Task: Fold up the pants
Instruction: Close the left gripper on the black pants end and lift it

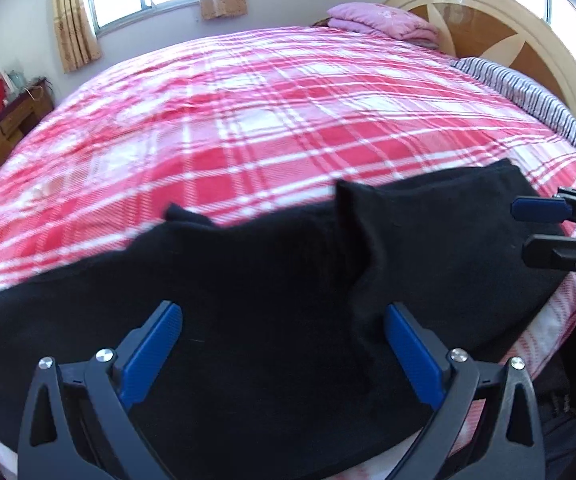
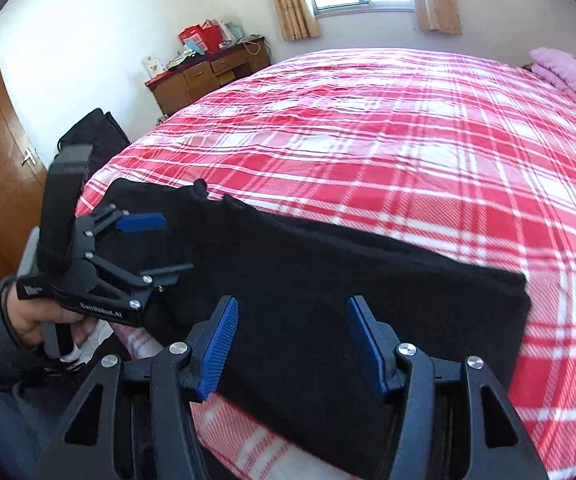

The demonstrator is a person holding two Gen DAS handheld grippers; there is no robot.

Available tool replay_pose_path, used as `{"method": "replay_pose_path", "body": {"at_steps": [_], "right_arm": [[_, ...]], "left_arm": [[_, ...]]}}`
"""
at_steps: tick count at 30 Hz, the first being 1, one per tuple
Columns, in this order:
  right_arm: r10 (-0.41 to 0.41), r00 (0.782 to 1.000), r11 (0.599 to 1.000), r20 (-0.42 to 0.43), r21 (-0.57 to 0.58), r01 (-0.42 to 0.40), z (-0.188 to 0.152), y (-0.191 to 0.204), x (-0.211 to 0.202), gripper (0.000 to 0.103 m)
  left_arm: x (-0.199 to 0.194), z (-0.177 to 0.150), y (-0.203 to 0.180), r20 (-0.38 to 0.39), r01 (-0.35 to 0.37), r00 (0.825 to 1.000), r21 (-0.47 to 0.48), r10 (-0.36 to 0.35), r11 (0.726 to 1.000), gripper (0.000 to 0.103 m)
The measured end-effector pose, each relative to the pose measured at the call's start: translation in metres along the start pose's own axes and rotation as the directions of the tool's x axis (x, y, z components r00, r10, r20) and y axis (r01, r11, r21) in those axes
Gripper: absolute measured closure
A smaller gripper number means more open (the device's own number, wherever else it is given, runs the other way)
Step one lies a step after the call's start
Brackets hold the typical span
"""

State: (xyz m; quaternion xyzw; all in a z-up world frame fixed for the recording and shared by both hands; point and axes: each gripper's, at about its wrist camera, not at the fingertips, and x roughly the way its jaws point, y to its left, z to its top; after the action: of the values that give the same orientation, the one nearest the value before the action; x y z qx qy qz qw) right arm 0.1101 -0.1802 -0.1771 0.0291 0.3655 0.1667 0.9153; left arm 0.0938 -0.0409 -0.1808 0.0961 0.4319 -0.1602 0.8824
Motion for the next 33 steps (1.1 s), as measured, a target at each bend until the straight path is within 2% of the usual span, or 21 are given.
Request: {"method": "replay_pose_path", "body": {"at_steps": [3,5,9,13,15,18,20,21,23,25,27,30,32,33], "right_arm": [[-0.025,1.000,0.999,-0.010,-0.042,0.024,0.002,0.013,0.010,0.044],[-0.062,0.998,0.995,-0.007,-0.078,0.061,-0.002,0.019,0.013,0.044],[-0.123,0.992,0.987,-0.001,-0.107,0.122,-0.008,0.018,0.010,0.044],[-0.126,0.992,0.990,0.029,-0.066,0.128,-0.015,0.007,-0.008,0.044],[-0.134,0.990,0.989,0.047,-0.050,0.137,-0.017,0.004,-0.015,0.044],[-0.143,0.986,0.989,0.083,-0.021,0.146,-0.018,-0.002,-0.026,0.043],[-0.148,0.983,0.989,0.108,0.004,0.149,-0.018,-0.007,-0.030,0.043],[-0.150,0.982,0.989,0.116,0.016,0.149,-0.017,-0.009,-0.031,0.043],[-0.152,0.981,0.988,0.122,0.047,0.147,-0.017,-0.016,-0.031,0.042],[-0.151,0.981,0.987,0.121,0.077,0.143,-0.018,-0.021,-0.030,0.042],[-0.154,0.981,0.984,0.117,0.108,0.141,-0.019,-0.028,-0.029,0.042],[-0.153,0.981,0.981,0.117,0.140,0.136,-0.021,-0.034,-0.028,0.042],[-0.156,0.980,0.979,0.123,0.151,0.137,-0.021,-0.037,-0.030,0.042],[-0.160,0.979,0.978,0.130,0.155,0.139,-0.021,-0.038,-0.032,0.042]], "left_arm": [[-0.013,-0.003,0.023,0.021,-0.075,0.997,0.037,0.075,0.996,0.000],[-0.020,-0.008,0.048,0.027,-0.126,0.992,0.025,0.125,0.992,0.000],[-0.036,-0.023,0.124,0.021,-0.231,0.972,-0.108,0.235,0.967,0.000],[-0.052,-0.041,0.200,0.006,-0.342,0.935,-0.256,0.355,0.904,0.000],[-0.053,-0.051,0.222,-0.006,-0.336,0.936,-0.305,0.351,0.891,0.000],[-0.047,-0.067,0.250,-0.032,-0.283,0.955,-0.395,0.295,0.874,0.002],[-0.039,-0.077,0.261,-0.029,-0.200,0.977,-0.465,0.211,0.863,0.007],[-0.039,-0.079,0.260,-0.014,-0.190,0.978,-0.473,0.208,0.860,0.007],[-0.040,-0.077,0.251,0.007,-0.180,0.979,-0.450,0.205,0.875,0.012],[-0.041,-0.074,0.244,0.026,-0.150,0.984,-0.431,0.178,0.890,0.030],[-0.039,-0.072,0.240,0.037,-0.108,0.990,-0.430,0.137,0.896,0.039],[-0.034,-0.068,0.235,0.020,-0.130,0.988,-0.405,0.151,0.905,0.039],[-0.033,-0.068,0.239,0.026,-0.116,0.990,-0.408,0.138,0.906,0.040],[-0.034,-0.069,0.241,0.028,-0.115,0.990,-0.404,0.138,0.908,0.045]]}}
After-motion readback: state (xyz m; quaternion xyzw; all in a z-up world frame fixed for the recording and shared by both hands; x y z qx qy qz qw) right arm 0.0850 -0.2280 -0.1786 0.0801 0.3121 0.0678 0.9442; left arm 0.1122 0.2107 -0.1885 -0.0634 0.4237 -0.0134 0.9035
